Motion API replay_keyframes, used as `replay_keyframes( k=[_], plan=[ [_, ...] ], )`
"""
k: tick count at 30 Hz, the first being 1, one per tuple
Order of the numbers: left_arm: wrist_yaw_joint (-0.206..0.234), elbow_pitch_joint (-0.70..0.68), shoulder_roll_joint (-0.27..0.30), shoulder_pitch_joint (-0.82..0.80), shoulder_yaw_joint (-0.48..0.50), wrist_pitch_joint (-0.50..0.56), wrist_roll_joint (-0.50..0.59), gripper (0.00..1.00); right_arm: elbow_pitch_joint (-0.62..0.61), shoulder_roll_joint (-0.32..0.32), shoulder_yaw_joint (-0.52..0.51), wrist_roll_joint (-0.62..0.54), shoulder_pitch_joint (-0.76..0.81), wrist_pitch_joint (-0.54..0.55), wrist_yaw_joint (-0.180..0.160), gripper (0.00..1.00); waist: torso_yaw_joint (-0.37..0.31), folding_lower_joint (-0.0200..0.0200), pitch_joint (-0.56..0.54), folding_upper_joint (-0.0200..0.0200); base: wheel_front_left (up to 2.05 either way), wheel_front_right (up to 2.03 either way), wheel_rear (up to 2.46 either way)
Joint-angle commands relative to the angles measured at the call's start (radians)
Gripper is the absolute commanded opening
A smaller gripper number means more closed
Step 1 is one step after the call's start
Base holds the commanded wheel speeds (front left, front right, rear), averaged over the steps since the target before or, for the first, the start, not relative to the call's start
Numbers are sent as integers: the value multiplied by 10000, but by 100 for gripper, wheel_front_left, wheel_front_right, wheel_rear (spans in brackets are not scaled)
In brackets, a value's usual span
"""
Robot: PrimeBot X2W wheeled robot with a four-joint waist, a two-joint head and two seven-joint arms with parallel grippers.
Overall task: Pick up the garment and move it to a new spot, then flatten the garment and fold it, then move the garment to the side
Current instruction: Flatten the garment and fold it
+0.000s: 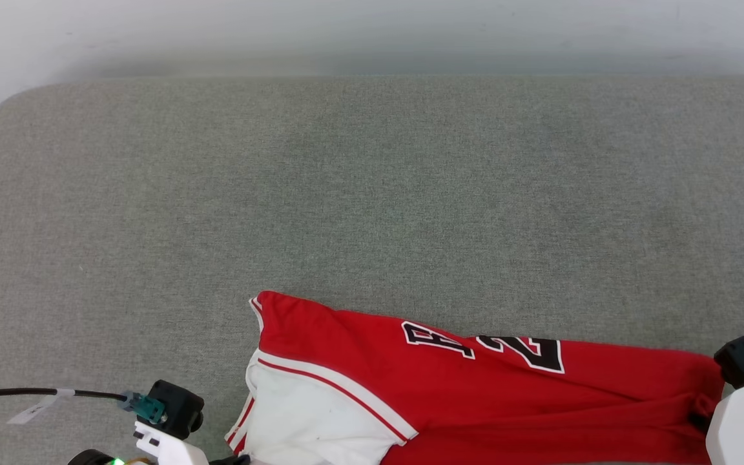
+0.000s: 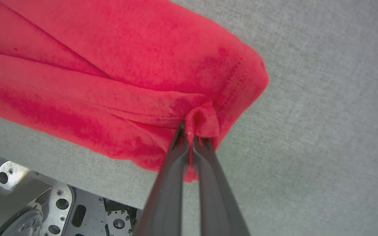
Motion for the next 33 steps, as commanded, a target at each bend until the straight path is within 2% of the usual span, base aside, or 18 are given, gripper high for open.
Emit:
replay_keyframes(
  k=[1, 3, 5, 6, 7, 8, 14, 20, 24, 28, 33],
  plan=[
    [-15, 107, -33, -156, -25, -39, 64, 0, 81, -67, 68, -67, -172, -109, -4, 0, 4, 1, 4, 0, 0, 0, 0],
    [-66, 292, -108, -179, -113, -78, 120, 0, 247, -47, 174, -31, -232, -276, -4, 0, 10, 1, 4, 0, 0, 0, 0],
    [-99, 405, -190, -174, -166, -94, 113, 0, 368, 52, 195, 54, -304, -450, -4, 100, 15, 1, -17, 0, 0, 0, 0],
    [-98, 449, -218, -166, -187, -111, 111, 29, 423, 116, 173, 106, -331, -501, -4, 100, 16, 1, -37, 0, 0, 0, 0],
    [-118, 479, -239, -170, -192, -139, 145, 83, 444, 150, 171, 155, -354, -555, -4, 100, 18, 1, -68, 0, 0, 0, 0],
    [-101, 509, -265, -157, -176, -221, 170, 100, 470, 168, 145, 200, -364, -561, -4, 100, 21, 1, -110, 0, 0, 0, 0],
    [-14, 402, -471, -164, 175, -1028, 226, 100, 89, 350, -300, 662, -396, -559, -4, 100, -3, 1, -477, 0, 0, 0, 0],
    [281, 56, -1008, -304, 1083, -2951, 408, 100, -969, 1022, -1431, 1055, -469, -135, -4, 100, -57, 1, -864, 0, 0, 0, 0],
    [526, -38, -1580, -301, 1801, -4770, 696, 100, -1512, 1685, -2230, 796, -263, 156, -4, 100, -85, 1, -1003, 0, 0, 0, 0],
    [768, 120, -1928, -45, 2312, -6472, 1244, 100, -1740, 2618, -3006, 577, 108, 462, -4, 100, -88, 1, -1070, 0, 0, 0, 0],
    [1140, 248, -2318, 184, 3030, -7351, 2294, 100, -1769, 3648, -3954, 253, 548, 610, -4, 100, -29, 1, -1045, 0, 0, 0, 0]
  ],
)
